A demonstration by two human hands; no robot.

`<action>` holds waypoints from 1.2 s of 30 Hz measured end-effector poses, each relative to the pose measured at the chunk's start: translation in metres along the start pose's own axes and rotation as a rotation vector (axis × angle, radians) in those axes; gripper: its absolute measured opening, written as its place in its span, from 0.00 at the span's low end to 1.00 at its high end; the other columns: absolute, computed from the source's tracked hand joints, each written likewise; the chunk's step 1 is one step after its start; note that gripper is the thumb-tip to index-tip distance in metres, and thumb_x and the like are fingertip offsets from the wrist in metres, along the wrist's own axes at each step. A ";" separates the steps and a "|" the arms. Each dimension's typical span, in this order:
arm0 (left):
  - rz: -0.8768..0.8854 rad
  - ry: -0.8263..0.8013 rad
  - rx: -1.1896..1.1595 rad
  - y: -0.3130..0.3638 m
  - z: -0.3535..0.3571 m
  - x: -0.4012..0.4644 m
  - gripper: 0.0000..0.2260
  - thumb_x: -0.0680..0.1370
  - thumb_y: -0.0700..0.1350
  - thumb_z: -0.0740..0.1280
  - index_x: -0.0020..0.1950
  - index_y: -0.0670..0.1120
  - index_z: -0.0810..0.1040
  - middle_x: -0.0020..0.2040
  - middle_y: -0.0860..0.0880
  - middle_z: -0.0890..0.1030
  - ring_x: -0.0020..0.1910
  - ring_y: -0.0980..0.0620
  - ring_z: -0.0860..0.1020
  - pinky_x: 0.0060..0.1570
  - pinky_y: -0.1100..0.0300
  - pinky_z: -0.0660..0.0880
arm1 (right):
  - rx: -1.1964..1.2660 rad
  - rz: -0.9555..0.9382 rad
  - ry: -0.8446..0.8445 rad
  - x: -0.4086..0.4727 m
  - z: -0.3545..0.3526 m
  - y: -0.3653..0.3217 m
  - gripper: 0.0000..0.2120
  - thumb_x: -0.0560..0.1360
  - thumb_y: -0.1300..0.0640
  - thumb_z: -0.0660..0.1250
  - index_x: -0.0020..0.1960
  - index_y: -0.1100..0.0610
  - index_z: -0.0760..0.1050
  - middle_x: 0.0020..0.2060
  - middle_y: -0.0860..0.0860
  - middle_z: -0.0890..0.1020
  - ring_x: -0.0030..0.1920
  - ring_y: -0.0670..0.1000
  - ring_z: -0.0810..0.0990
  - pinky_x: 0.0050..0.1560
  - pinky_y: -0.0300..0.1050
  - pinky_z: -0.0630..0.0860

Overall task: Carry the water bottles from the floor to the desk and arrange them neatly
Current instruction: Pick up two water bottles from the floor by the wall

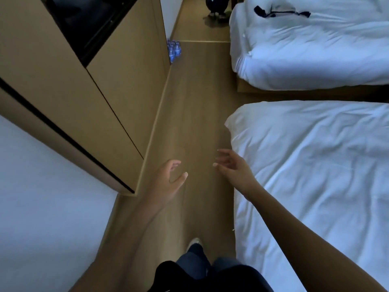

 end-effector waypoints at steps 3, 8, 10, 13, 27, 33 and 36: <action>-0.002 0.001 0.009 0.006 -0.014 0.064 0.19 0.79 0.46 0.68 0.68 0.43 0.73 0.67 0.48 0.75 0.68 0.54 0.71 0.58 0.68 0.64 | 0.002 0.009 0.003 0.058 -0.004 -0.014 0.21 0.75 0.54 0.73 0.67 0.52 0.74 0.54 0.51 0.82 0.53 0.49 0.82 0.57 0.44 0.79; -0.001 -0.026 0.022 0.011 -0.008 0.168 0.18 0.78 0.48 0.68 0.67 0.46 0.73 0.66 0.50 0.76 0.67 0.54 0.72 0.63 0.62 0.68 | 0.042 0.062 0.015 0.154 -0.025 -0.014 0.21 0.75 0.55 0.73 0.66 0.52 0.74 0.54 0.52 0.82 0.51 0.46 0.82 0.47 0.33 0.77; 0.005 -0.037 0.031 0.017 -0.001 0.216 0.18 0.78 0.49 0.68 0.67 0.47 0.73 0.66 0.50 0.76 0.67 0.54 0.72 0.64 0.59 0.68 | 0.058 0.075 0.018 0.197 -0.039 -0.014 0.20 0.75 0.56 0.73 0.66 0.52 0.74 0.53 0.52 0.82 0.47 0.42 0.81 0.42 0.28 0.75; 0.006 -0.033 0.017 0.033 0.008 0.296 0.18 0.78 0.49 0.69 0.66 0.47 0.74 0.65 0.50 0.77 0.67 0.55 0.72 0.60 0.63 0.67 | 0.055 0.073 0.020 0.270 -0.064 -0.025 0.20 0.76 0.57 0.72 0.66 0.54 0.74 0.53 0.54 0.82 0.47 0.44 0.81 0.43 0.28 0.76; -0.039 -0.028 -0.039 0.111 0.024 0.610 0.17 0.78 0.50 0.69 0.66 0.49 0.73 0.65 0.50 0.76 0.67 0.55 0.72 0.61 0.63 0.67 | -0.005 0.072 -0.003 0.576 -0.172 -0.091 0.20 0.77 0.57 0.71 0.68 0.55 0.73 0.51 0.51 0.82 0.51 0.49 0.83 0.47 0.36 0.78; -0.024 -0.052 -0.041 0.117 0.029 0.749 0.18 0.78 0.51 0.68 0.67 0.50 0.73 0.66 0.52 0.76 0.67 0.57 0.72 0.61 0.65 0.67 | -0.020 0.084 0.027 0.705 -0.193 -0.099 0.20 0.77 0.56 0.70 0.67 0.52 0.72 0.52 0.50 0.82 0.50 0.45 0.82 0.40 0.30 0.77; 0.004 -0.075 -0.033 0.127 0.024 0.835 0.19 0.78 0.51 0.68 0.68 0.49 0.72 0.67 0.50 0.76 0.67 0.56 0.71 0.61 0.64 0.67 | -0.038 0.073 0.051 0.783 -0.204 -0.116 0.20 0.77 0.56 0.70 0.67 0.52 0.72 0.52 0.49 0.82 0.50 0.44 0.82 0.41 0.31 0.76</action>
Point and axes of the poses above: each hand's wrist, its own x-axis towards the middle knuckle, its own z-axis out of the palm, y = z × x, the point moved 8 cm from there along x, towards the middle knuckle
